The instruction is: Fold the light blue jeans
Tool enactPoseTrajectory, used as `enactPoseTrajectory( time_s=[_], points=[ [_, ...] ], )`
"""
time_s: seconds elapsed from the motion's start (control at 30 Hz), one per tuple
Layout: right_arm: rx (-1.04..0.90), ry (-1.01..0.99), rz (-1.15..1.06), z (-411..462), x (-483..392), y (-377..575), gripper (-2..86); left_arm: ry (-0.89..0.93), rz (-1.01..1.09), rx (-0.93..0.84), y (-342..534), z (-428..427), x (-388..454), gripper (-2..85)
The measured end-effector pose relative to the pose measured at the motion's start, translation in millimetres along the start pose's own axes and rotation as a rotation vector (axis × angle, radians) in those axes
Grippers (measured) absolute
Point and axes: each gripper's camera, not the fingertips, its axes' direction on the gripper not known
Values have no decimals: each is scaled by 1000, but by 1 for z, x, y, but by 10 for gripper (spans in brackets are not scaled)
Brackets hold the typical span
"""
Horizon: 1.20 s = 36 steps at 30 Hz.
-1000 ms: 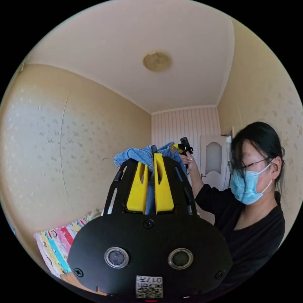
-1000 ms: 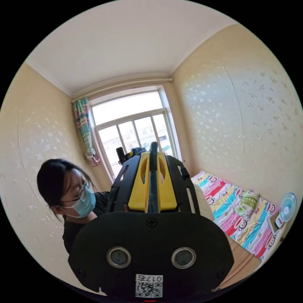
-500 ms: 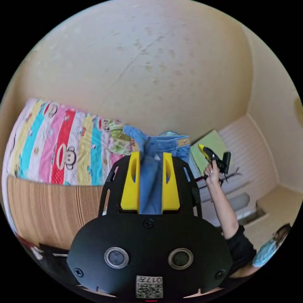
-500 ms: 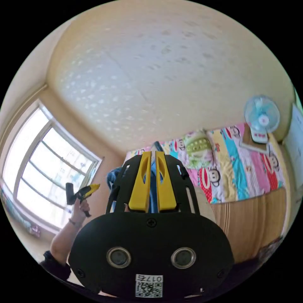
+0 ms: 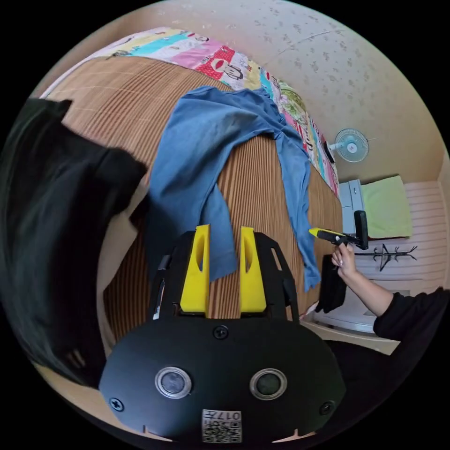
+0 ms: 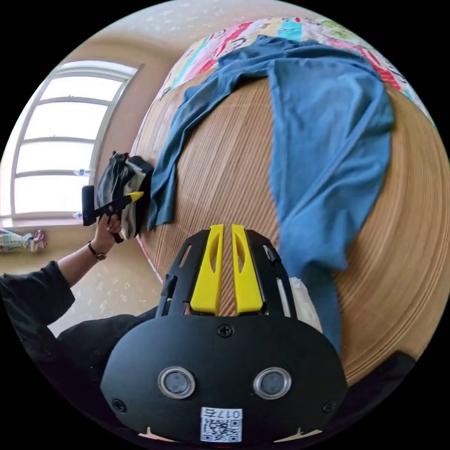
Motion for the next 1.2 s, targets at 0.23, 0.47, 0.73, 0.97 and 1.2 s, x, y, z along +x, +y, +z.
enactPoseTrajectory(
  time_s=[0.23, 0.47, 0.73, 0.97, 1.2],
  points=[
    [56, -242, 20, 53, -58, -22, 19, -288, 88, -27, 3, 2, 23, 112],
    [86, -414, 64, 50, -78, -55, 19, -201, 69, -34, -21, -16, 23, 4],
    [164, -454, 90, -29, -68, -62, 18, 44, 411, 273, -100, -236, 142, -4],
    [94, -249, 315, -62, -11, -46, 24, 229, 530, -103, -112, -119, 244, 4],
    [-17, -176, 470, -52, 25, -38, 98, 289, 236, -352, -93, -27, 176, 36]
  ],
)
